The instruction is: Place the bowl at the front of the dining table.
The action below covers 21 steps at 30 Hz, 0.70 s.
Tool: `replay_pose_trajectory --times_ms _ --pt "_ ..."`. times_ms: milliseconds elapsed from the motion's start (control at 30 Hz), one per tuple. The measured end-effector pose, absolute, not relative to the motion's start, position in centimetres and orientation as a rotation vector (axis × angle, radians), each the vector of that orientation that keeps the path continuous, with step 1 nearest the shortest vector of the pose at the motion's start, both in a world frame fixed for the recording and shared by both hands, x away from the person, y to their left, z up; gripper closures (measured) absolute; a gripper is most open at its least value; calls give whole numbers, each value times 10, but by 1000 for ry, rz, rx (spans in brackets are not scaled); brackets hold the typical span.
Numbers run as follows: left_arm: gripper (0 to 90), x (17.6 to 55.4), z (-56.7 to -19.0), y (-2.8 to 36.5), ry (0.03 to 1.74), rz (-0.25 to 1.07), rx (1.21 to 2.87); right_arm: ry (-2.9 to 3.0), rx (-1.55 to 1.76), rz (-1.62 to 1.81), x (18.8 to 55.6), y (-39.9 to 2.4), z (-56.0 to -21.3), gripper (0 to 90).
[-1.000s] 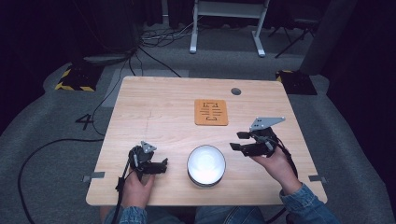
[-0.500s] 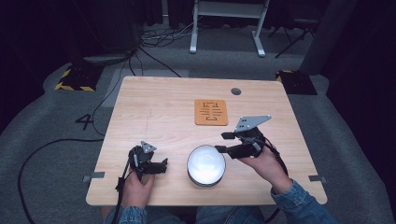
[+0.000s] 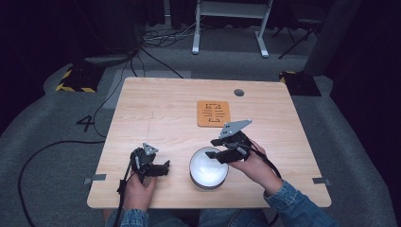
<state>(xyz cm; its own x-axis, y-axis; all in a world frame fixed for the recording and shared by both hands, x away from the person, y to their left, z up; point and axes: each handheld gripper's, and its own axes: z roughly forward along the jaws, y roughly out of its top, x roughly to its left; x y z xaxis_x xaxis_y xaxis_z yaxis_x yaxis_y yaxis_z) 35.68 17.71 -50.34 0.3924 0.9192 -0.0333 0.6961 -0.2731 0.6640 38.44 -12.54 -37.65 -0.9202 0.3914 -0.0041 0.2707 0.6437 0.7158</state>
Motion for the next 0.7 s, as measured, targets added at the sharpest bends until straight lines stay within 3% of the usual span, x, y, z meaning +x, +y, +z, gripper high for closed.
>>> replay_pose_trajectory --times_ms 300,700 --pt "57 357 -503 177 1377 485 2056 2717 544 1016 387 -118 -385 756" --pt "57 357 -503 177 1377 484 2056 2715 495 936 385 -118 -382 811"
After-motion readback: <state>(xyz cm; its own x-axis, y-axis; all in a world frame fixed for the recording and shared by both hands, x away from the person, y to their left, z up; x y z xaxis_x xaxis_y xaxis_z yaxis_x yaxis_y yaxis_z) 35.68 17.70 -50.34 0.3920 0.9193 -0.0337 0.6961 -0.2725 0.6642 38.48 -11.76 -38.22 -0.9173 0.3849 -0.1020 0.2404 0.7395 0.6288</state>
